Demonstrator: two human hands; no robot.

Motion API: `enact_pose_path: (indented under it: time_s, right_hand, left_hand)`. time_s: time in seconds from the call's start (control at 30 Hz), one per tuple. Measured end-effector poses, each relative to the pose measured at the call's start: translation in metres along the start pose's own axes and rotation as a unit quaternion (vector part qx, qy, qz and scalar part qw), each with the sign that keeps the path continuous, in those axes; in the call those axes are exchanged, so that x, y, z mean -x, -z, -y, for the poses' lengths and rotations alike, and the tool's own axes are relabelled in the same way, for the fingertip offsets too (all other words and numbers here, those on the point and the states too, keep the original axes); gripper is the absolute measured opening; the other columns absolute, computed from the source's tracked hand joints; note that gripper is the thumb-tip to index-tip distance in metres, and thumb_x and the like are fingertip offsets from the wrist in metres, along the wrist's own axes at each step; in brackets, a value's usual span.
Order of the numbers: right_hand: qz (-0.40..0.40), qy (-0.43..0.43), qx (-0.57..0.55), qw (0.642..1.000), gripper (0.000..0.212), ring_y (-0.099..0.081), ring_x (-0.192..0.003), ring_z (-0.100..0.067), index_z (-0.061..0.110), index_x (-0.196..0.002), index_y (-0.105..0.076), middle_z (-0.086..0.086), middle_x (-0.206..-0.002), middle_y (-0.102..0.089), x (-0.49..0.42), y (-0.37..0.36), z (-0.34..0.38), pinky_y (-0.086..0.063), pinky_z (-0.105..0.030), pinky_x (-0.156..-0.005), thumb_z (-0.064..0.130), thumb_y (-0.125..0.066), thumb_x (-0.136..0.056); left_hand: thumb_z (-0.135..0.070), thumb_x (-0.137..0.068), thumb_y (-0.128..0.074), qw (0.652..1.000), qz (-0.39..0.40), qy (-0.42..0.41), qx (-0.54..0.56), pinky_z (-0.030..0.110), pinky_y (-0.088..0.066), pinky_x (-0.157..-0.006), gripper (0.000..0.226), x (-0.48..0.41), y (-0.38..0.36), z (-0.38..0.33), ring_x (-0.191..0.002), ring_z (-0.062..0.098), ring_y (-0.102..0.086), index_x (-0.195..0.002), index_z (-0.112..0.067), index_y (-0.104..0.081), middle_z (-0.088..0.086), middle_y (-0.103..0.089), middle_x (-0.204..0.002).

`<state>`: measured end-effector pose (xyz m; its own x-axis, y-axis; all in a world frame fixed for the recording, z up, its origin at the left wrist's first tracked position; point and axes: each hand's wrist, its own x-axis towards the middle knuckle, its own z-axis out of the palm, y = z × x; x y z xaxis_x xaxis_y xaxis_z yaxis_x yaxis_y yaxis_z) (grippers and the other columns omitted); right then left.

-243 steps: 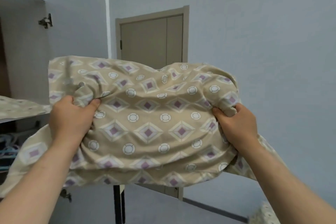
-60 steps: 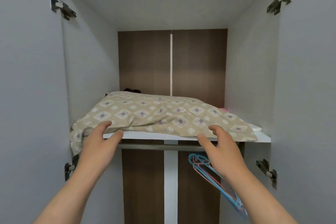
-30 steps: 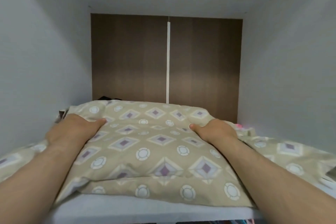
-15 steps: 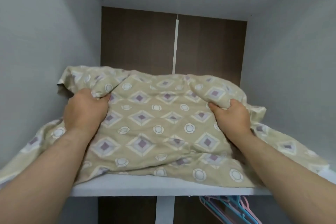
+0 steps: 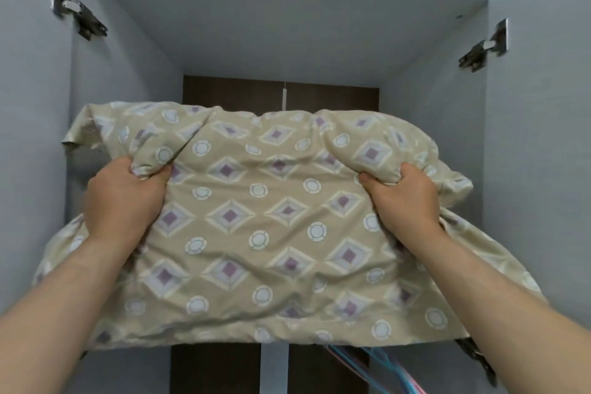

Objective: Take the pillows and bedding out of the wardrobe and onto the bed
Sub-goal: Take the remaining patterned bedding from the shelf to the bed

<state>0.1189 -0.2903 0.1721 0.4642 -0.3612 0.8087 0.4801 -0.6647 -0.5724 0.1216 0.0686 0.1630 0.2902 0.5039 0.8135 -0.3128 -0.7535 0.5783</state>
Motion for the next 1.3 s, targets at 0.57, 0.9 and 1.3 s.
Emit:
enact_pose_path:
  time_s: [0.57,0.9,1.3]
  right_hand:
    - [0.079,-0.12,0.011,0.99,0.043,-0.059,-0.069,-0.023,0.016,-0.07,-0.054,0.0,-0.069,-0.063,0.184,0.166,0.013,-0.051,-0.041,-0.068,0.055,-0.07,-0.071]
    - [0.052,-0.196,0.064,0.977,0.04,-0.06,-0.068,-0.02,0.014,-0.071,-0.056,0.001,-0.069,-0.065,0.3,0.228,0.052,-0.052,-0.04,-0.068,0.05,-0.073,-0.071]
    - [-0.008,-0.294,0.172,0.94,0.038,-0.06,-0.069,-0.018,0.013,-0.073,-0.055,0.001,-0.07,-0.065,0.44,0.308,0.11,-0.048,-0.037,-0.064,0.046,-0.074,-0.072]
  left_hand:
    - [-0.05,-0.081,-0.06,0.989,0.096,0.104,-0.041,0.037,-0.042,-0.06,0.037,0.18,0.172,-0.035,-0.068,0.031,-0.053,-0.07,-0.015,-0.053,0.004,-0.057,-0.069]
    - [-0.044,-0.079,-0.066,0.98,0.16,0.115,0.005,0.035,-0.037,-0.057,0.041,0.238,0.231,0.001,-0.063,0.03,-0.049,-0.067,-0.007,-0.051,0.005,-0.054,-0.064]
    - [-0.047,-0.077,-0.065,0.939,0.312,0.131,0.067,0.038,-0.045,-0.061,0.043,0.314,0.275,0.03,-0.066,0.032,-0.053,-0.07,-0.007,-0.053,0.007,-0.057,-0.068]
